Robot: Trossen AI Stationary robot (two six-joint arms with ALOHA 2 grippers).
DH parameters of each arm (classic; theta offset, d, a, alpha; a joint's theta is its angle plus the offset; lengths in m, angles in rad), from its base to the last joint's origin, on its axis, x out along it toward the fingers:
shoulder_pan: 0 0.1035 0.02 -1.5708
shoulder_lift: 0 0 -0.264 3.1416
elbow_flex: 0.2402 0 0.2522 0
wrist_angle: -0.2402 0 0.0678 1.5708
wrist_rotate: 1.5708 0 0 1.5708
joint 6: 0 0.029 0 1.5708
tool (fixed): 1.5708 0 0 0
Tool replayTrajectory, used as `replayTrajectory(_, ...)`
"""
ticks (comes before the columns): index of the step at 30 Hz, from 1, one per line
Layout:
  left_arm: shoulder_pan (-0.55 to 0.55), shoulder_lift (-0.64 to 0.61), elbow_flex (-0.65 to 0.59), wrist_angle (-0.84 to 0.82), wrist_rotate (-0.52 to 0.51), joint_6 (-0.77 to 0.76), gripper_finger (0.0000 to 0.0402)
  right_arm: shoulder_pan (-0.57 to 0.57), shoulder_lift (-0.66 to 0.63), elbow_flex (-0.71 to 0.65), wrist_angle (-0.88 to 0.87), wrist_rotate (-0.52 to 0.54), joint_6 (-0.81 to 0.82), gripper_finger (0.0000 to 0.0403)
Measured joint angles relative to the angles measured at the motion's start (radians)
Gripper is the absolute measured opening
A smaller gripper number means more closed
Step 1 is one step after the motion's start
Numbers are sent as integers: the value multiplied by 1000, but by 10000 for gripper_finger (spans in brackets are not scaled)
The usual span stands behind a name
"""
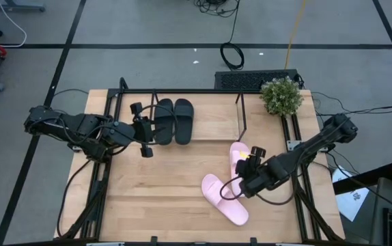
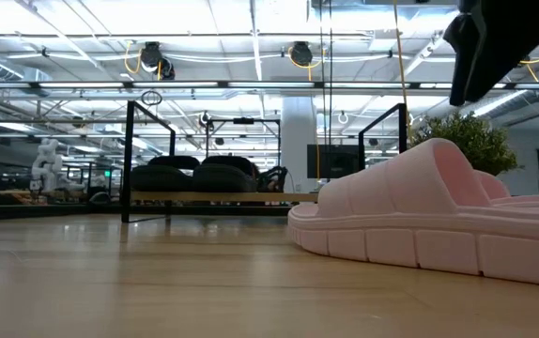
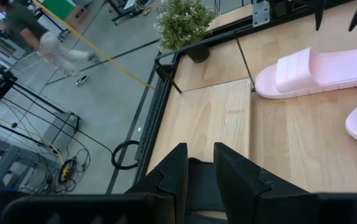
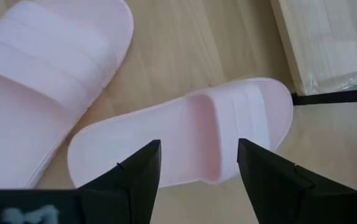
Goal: Pick and place slides into the shelf
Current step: Put the right pink slipper on the shelf
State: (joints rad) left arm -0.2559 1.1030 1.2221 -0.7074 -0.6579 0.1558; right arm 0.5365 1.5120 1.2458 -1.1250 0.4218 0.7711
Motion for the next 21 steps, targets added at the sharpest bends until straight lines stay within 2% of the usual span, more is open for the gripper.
replayTrajectory(11, 0, 0, 0, 0, 0, 6, 86, -50, 5, -140, 66, 0, -1, 203)
replayTrajectory(21, 0, 0, 0, 0, 0, 6, 86, -121, 5, -225, 192, -1, -95, 203)
